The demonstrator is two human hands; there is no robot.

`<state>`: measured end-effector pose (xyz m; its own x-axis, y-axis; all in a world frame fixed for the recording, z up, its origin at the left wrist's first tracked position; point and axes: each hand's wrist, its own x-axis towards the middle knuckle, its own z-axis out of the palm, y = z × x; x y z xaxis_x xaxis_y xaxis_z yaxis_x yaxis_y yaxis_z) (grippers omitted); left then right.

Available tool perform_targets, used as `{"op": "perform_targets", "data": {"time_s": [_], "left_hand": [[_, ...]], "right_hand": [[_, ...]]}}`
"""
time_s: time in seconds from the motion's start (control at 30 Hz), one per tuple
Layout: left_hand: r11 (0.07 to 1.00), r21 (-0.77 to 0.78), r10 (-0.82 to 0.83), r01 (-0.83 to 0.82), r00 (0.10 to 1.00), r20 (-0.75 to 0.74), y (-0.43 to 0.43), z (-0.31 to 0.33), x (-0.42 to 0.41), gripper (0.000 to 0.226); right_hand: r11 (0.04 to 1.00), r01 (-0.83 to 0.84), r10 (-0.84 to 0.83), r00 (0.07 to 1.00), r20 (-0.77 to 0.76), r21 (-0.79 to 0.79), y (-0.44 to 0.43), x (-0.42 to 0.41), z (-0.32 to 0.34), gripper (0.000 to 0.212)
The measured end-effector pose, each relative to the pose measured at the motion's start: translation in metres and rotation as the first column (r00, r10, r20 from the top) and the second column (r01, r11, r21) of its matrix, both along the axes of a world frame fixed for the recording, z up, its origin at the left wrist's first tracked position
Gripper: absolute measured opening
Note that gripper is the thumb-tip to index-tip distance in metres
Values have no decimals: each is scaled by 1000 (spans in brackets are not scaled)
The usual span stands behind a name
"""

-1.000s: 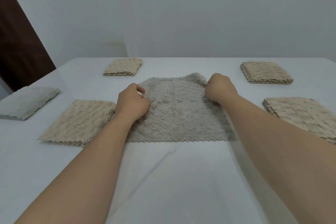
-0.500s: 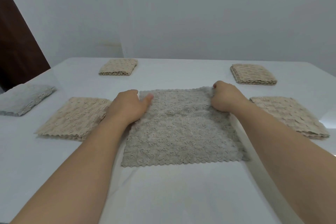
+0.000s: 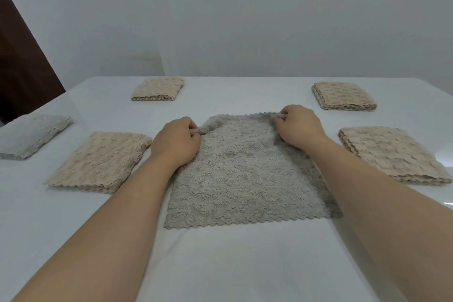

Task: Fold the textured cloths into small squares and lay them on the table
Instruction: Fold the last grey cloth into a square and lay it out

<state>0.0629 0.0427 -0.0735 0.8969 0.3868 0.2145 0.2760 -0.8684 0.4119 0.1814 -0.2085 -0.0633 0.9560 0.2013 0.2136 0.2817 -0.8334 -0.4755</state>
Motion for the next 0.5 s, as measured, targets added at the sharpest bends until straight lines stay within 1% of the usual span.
{"op": "perform_targets", "data": {"time_s": [0.1,0.2,0.3,0.4,0.5], "left_hand": [[996,-74,48,-41,994,101,-2,7,-3,10],[993,-80,97,-82,974,205,-4,16,-8,9],[994,-50,108,-98,959,261,-9,23,-16,24],[991,-132,76,-37,950,304,-17,26,-20,40],[975,-221,58,11,951,303,-21,25,-21,57]], "right_hand": [[993,-47,42,998,52,106,-1,-5,8,22],[981,-92,72,991,116,173,-8,-18,18,19],[964,-118,84,986,144,240,-21,-39,23,19],[963,-125,89,984,155,240,-32,-64,24,19],[962,-147,113,982,154,230,-41,-88,20,17]]}}
